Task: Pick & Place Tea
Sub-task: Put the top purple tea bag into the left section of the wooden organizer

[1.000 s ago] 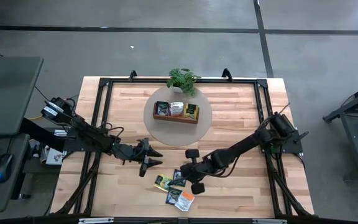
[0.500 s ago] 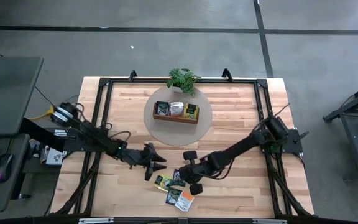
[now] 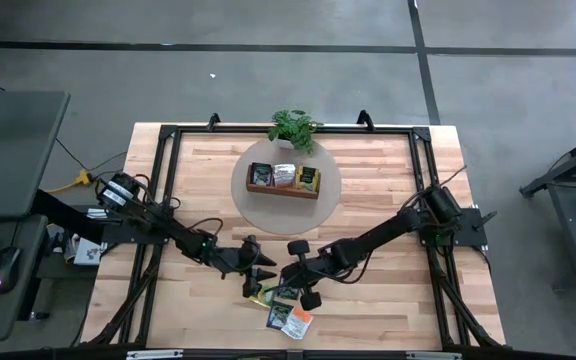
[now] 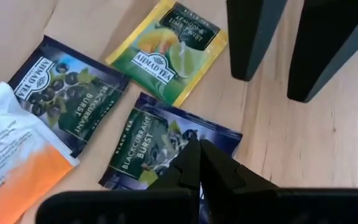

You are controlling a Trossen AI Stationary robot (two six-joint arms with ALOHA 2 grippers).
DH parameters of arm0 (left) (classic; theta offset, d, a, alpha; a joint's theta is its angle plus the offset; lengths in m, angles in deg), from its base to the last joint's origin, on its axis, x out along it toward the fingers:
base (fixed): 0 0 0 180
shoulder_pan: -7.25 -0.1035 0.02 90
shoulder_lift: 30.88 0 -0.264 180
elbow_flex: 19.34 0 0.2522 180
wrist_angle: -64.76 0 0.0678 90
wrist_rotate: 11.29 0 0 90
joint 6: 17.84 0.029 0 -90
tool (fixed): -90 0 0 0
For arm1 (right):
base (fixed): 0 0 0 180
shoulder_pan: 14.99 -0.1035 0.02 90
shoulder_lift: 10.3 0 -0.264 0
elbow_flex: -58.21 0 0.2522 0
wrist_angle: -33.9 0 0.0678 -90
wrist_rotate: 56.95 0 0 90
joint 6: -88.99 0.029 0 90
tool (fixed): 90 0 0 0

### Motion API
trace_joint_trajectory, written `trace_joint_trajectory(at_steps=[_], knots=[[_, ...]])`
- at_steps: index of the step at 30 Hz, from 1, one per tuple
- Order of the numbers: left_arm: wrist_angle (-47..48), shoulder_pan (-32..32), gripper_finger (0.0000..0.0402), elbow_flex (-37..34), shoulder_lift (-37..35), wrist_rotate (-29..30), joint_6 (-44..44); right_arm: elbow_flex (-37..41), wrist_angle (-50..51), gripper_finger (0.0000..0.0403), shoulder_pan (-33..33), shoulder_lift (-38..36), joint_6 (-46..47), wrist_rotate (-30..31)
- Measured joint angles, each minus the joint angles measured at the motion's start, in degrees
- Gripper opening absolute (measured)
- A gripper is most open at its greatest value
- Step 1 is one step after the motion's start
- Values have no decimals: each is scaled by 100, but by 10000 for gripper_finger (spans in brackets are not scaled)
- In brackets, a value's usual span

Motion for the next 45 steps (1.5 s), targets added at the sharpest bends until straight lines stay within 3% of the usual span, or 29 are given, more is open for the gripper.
trace_joint_trajectory(at_steps=[20,45], knots=[[55,0,166,4,0,-124,142,-1,-402,0,364,321,-106,-57],[51,0,165,-1,0,-202,156,128,-233,0,303,315,312,-218]])
